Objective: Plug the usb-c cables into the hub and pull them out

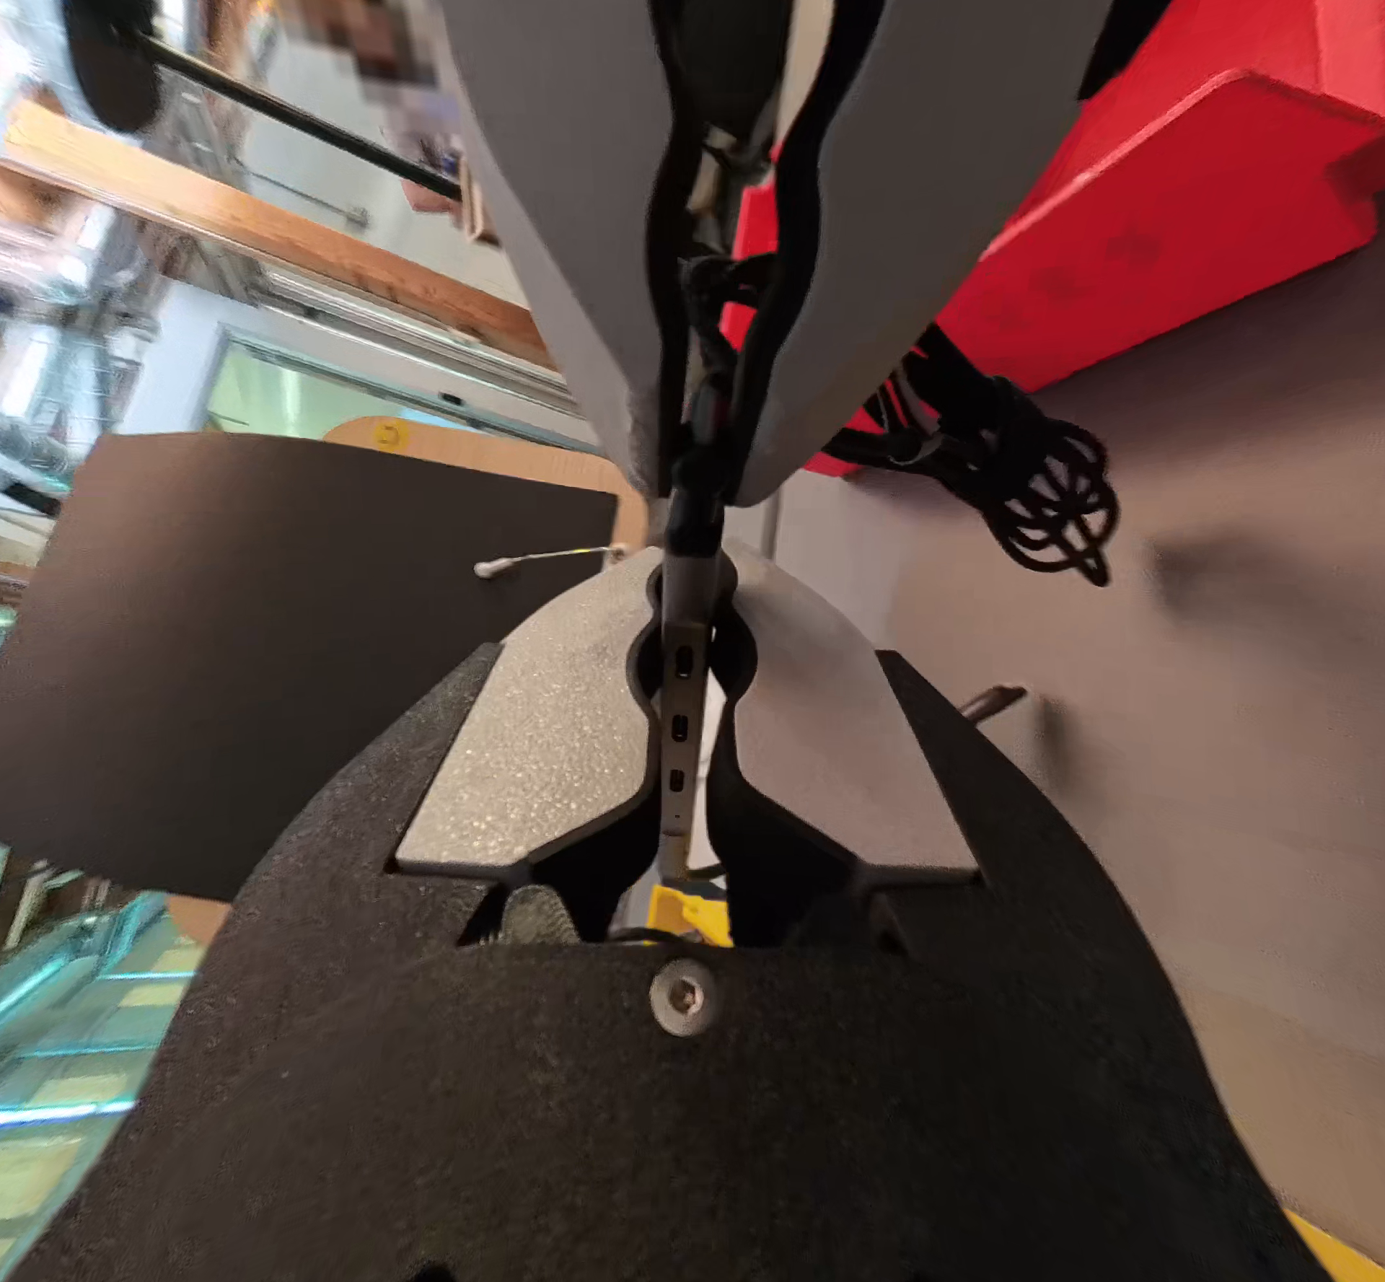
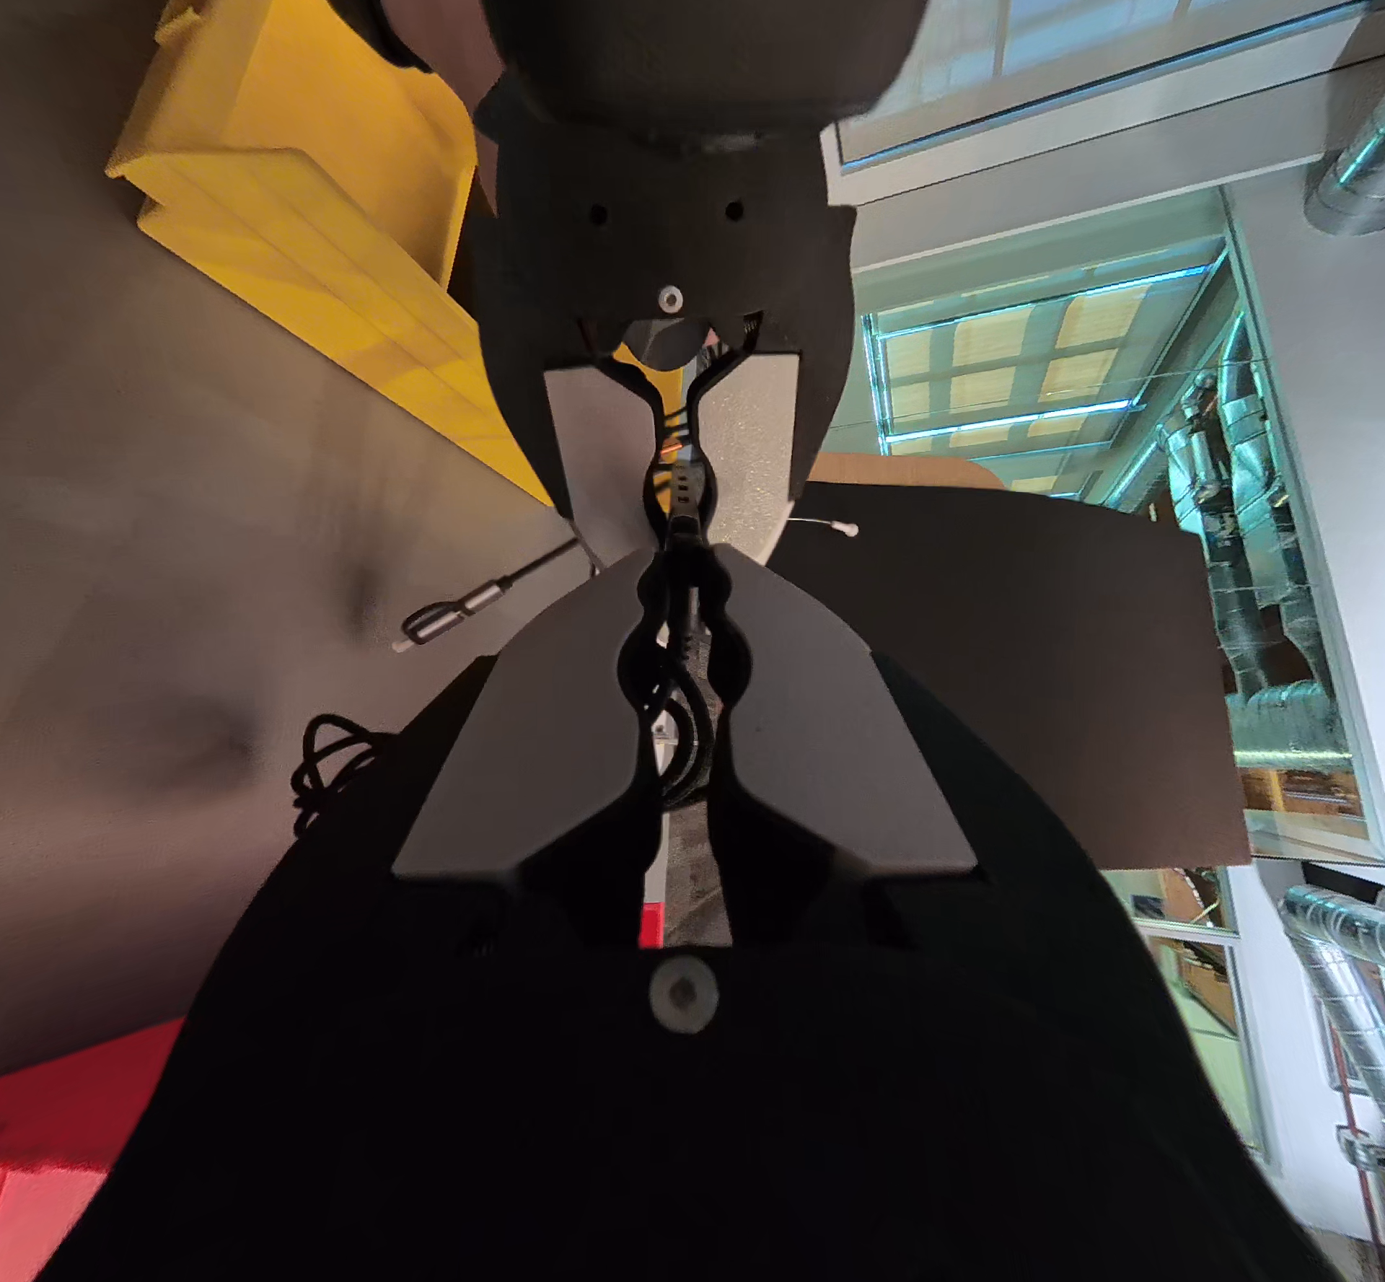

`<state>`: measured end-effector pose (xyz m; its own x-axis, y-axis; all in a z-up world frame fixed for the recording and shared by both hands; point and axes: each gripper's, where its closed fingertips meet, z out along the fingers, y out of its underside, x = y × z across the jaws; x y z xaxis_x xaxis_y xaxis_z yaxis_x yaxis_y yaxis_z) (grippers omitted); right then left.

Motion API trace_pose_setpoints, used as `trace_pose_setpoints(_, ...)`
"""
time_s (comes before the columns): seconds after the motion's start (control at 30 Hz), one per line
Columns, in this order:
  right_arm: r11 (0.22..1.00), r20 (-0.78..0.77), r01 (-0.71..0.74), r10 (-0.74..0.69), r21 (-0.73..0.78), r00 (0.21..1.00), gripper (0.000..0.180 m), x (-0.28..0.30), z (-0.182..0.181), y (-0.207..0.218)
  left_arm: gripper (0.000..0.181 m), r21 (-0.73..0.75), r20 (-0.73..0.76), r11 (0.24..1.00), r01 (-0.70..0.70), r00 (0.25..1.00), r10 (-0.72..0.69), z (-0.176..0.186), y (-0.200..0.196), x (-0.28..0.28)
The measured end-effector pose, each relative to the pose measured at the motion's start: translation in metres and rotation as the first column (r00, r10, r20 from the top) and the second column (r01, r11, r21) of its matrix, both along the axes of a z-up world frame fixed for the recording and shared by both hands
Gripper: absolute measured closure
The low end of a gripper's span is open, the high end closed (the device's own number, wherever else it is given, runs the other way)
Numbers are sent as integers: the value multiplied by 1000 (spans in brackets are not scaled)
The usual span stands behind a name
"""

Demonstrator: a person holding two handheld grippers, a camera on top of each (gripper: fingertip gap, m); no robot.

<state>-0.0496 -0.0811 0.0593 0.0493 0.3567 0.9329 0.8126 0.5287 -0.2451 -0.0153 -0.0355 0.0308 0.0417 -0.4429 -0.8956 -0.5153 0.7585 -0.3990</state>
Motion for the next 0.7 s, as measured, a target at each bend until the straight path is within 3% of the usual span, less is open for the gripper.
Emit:
trace_pose_setpoints(0.3,997,46,-58,56,48,997,169,-15,2,-17,171,115,47,992,48,997,-54,5,-8,6)
trace_pose_setpoints(0.43,998,40,-48,46,31,998,170,-13,4,-17,174,49,42,997,64,997,-66,4,-11,6)
trace_pose_setpoints(0.7,999,99,-31,28,26,995,169,-12,-8,-12,174,74,-80,997,37,996,-31,-11,-4,2)
